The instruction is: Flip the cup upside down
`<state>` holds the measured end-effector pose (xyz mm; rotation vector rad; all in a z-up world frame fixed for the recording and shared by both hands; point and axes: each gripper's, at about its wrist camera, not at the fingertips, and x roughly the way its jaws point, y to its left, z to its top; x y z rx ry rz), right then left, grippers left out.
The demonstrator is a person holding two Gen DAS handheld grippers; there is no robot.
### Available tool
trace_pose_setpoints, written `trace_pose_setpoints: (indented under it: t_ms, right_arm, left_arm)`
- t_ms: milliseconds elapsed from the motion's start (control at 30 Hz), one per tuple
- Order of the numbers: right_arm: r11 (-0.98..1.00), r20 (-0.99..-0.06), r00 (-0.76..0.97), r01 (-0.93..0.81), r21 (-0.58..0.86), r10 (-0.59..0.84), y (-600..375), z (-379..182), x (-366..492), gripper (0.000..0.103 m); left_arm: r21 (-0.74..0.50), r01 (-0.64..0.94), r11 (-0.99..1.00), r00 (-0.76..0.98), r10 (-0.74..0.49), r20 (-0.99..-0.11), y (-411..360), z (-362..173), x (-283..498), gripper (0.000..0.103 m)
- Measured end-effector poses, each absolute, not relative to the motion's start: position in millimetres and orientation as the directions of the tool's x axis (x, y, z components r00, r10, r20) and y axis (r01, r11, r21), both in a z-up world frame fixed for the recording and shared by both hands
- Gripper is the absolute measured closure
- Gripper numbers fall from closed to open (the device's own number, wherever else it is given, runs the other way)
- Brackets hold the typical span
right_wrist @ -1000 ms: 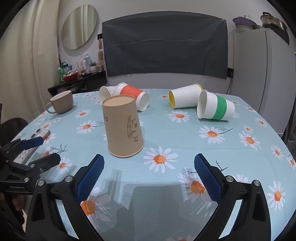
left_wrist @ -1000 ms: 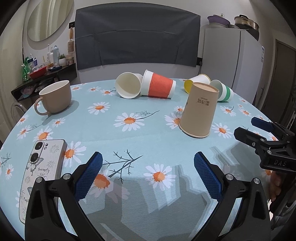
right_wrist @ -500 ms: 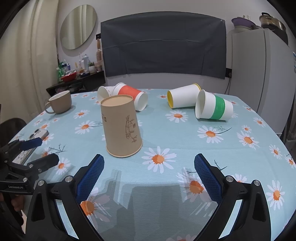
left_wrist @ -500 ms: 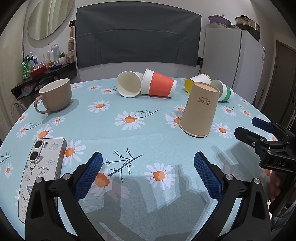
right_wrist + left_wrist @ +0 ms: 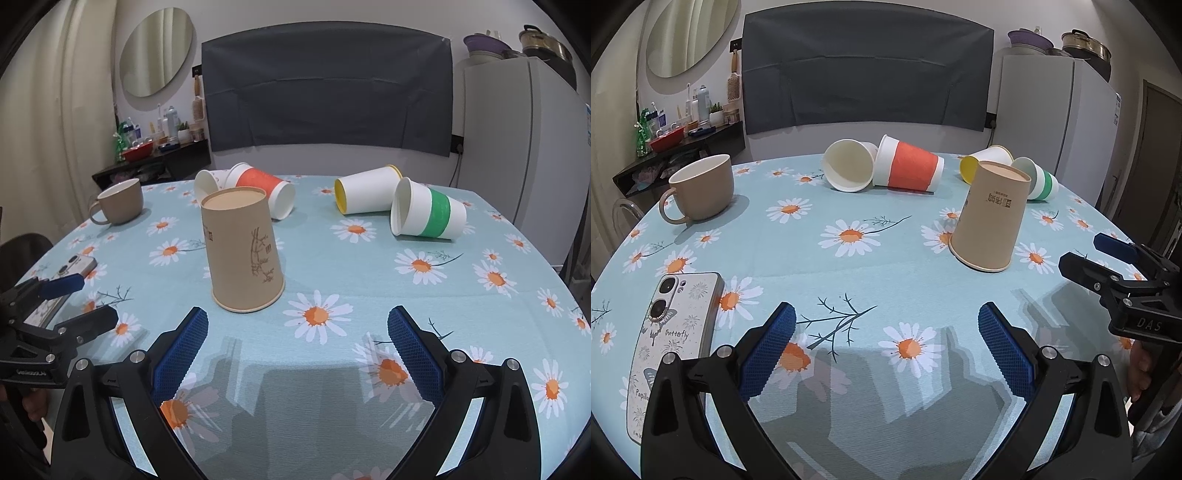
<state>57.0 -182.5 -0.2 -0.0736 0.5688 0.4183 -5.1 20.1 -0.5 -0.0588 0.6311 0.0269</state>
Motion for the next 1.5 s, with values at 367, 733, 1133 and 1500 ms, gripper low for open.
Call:
trace_pose_setpoints:
  t_ms: [367, 733, 1133, 1500]
  right_arm:
    - [0.915, -0.546, 0.758, -0.401, 0.041, 0.357, -181.0, -1.0, 58.3, 0.009]
    - [0.915, -0.546, 0.757, -0.402, 0.042, 0.358, -180.8, -1.0, 58.5, 0.009]
    - [0.915, -0.546, 0.757, -0.402, 0.043, 0.358, -180.9, -1.3, 58.6, 0.009]
    - [0.915, -0.546, 0.757, -0.402, 0.042, 0.358, -180.8, -1.3, 58.6, 0.009]
  left_arm:
    - [-0.025, -0.043, 0.999, 0.808, 0.020, -0.589, 17.2, 0.0, -5.5, 0.006]
    - [-0.006, -0.034, 0.999, 0.815, 0.024, -0.579, 13.9, 0.7, -7.2, 0.006]
    - [-0.027, -0.038, 0.999, 0.810, 0.015, -0.586, 16.3, 0.1, -6.1, 0.006]
    - [-0.022, -0.041, 0.999, 0.809, 0.020, -0.587, 15.8, -0.2, -5.4, 0.006]
